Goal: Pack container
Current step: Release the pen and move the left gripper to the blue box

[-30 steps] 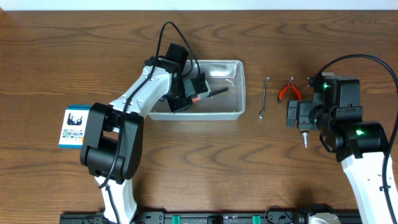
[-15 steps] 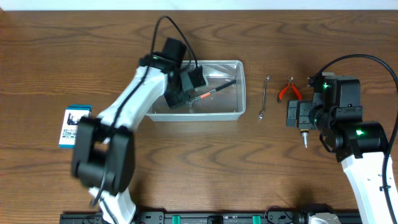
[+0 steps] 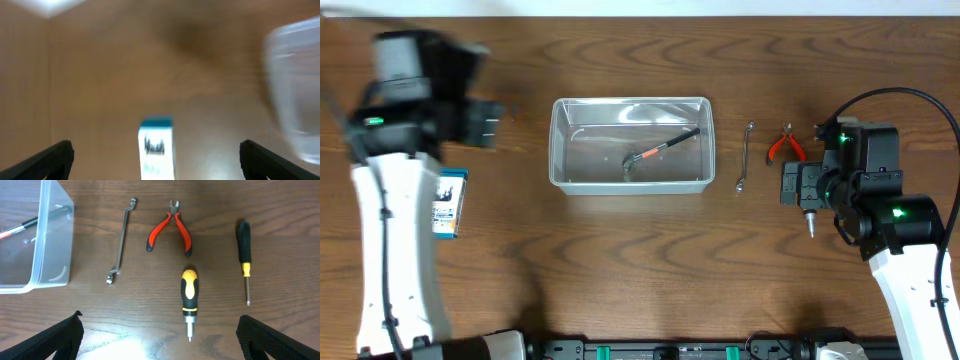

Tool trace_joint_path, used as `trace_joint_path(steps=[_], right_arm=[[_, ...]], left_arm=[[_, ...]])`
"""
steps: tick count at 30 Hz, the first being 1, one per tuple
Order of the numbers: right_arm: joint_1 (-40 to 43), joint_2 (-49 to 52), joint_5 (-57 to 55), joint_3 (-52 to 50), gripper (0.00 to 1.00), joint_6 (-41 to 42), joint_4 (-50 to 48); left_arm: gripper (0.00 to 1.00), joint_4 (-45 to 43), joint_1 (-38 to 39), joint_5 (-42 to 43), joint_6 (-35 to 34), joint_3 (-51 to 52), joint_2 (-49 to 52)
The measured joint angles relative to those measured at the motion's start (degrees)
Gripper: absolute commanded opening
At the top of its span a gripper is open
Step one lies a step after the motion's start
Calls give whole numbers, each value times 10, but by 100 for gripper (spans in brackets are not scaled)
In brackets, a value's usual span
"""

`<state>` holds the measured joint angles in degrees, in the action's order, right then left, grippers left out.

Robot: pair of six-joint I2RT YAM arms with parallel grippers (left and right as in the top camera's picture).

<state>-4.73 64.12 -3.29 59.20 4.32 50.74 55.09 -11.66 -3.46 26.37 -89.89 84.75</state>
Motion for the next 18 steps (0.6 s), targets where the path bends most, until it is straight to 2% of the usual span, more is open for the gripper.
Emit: trace_joint_path(steps=[4,8,18], right_arm=[[0,0,0,0,99,0,-1],[0,0,0,0,99,-2,-3],[0,0,0,0,99,-2,-31]], left_arm=[[98,18,-119,10,-44,10,17],[98,18,-179,18,-63,32,48],[98,11,-192,53,-53,51,198]])
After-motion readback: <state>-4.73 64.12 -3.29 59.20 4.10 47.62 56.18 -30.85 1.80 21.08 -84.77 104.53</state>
